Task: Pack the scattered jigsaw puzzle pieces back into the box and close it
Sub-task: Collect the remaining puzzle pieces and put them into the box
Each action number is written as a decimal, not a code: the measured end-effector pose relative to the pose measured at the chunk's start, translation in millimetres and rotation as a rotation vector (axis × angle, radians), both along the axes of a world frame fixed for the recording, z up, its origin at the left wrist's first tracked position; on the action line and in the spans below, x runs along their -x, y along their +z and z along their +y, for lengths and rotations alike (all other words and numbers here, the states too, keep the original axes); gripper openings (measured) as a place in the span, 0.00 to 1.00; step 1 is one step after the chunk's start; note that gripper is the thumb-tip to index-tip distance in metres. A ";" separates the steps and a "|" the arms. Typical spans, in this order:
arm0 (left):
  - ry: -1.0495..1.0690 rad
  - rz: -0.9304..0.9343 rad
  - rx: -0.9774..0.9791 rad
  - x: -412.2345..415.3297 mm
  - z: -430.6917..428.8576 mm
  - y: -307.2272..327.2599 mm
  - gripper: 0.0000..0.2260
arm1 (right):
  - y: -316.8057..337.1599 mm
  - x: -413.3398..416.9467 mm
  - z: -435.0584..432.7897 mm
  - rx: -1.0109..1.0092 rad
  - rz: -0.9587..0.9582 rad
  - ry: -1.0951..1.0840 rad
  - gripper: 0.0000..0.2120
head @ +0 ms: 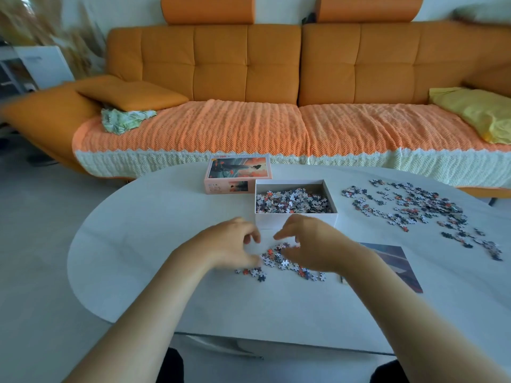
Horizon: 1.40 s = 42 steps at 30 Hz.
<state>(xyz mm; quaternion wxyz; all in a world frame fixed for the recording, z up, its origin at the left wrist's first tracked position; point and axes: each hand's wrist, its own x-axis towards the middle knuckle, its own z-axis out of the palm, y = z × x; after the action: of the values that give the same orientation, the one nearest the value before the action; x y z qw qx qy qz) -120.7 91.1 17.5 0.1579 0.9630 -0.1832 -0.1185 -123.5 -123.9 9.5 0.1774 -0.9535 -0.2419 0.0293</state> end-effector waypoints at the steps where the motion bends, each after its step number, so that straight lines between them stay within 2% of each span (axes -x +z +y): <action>1: 0.008 0.054 -0.038 4.6 5.2 -1.5 0.18 | -4.8 3.7 1.8 0.059 0.028 0.003 0.19; 4: 0.019 0.096 -0.054 14.2 12.5 -6.2 0.18 | -11.4 11.3 6.8 0.098 0.057 0.006 0.21; 8: 0.012 0.050 0.079 18.1 5.1 -10.7 0.14 | -8.0 15.7 5.5 0.017 0.073 0.015 0.18; 12: 0.040 0.004 0.161 16.3 -6.6 -15.8 0.17 | 7.6 15.9 -13.0 0.020 0.106 -0.071 0.24; 15: 0.026 0.009 0.119 15.9 -12.7 -14.3 0.21 | 15.3 20.0 -28.2 0.134 0.231 -0.150 0.30; 18: 0.003 0.122 0.017 18.7 -11.5 -7.6 0.25 | 11.7 24.4 -29.5 0.182 0.294 -0.168 0.30; 21: 0.025 0.115 -0.042 17.6 -9.6 -7.9 0.24 | 6.3 21.6 -23.9 0.130 0.235 -0.176 0.25; 27: 0.017 -0.026 0.142 17.1 -20.5 -16.4 0.19 | -1.8 14.0 -11.7 0.020 0.145 -0.190 0.23; 29: 0.023 -0.015 0.151 15.2 -20.1 -14.1 0.20 | 2.1 13.0 -11.4 0.012 0.119 -0.196 0.22; 31: 0.041 0.038 0.116 13.1 -16.6 -11.2 0.23 | 7.0 14.1 -14.7 0.025 0.134 -0.204 0.25; 34: -0.014 0.114 -0.016 14.2 -12.6 -11.2 0.37 | 9.3 19.0 -16.1 0.160 0.246 -0.210 0.41; 36: -0.060 0.124 -0.061 16.0 -13.7 -13.7 0.41 | 6.7 20.3 -10.6 0.206 0.275 -0.194 0.45; 42: -0.062 0.082 0.076 9.4 -18.0 -17.3 0.26 | 6.5 12.5 0.7 0.093 0.241 -0.182 0.33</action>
<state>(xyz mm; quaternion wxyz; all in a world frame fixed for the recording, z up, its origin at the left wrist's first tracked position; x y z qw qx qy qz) -130.2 73.1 0.2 0.1980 0.9445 -0.2109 -0.1556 -136.0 -123.2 16.0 0.1626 -0.9682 -0.1300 0.1387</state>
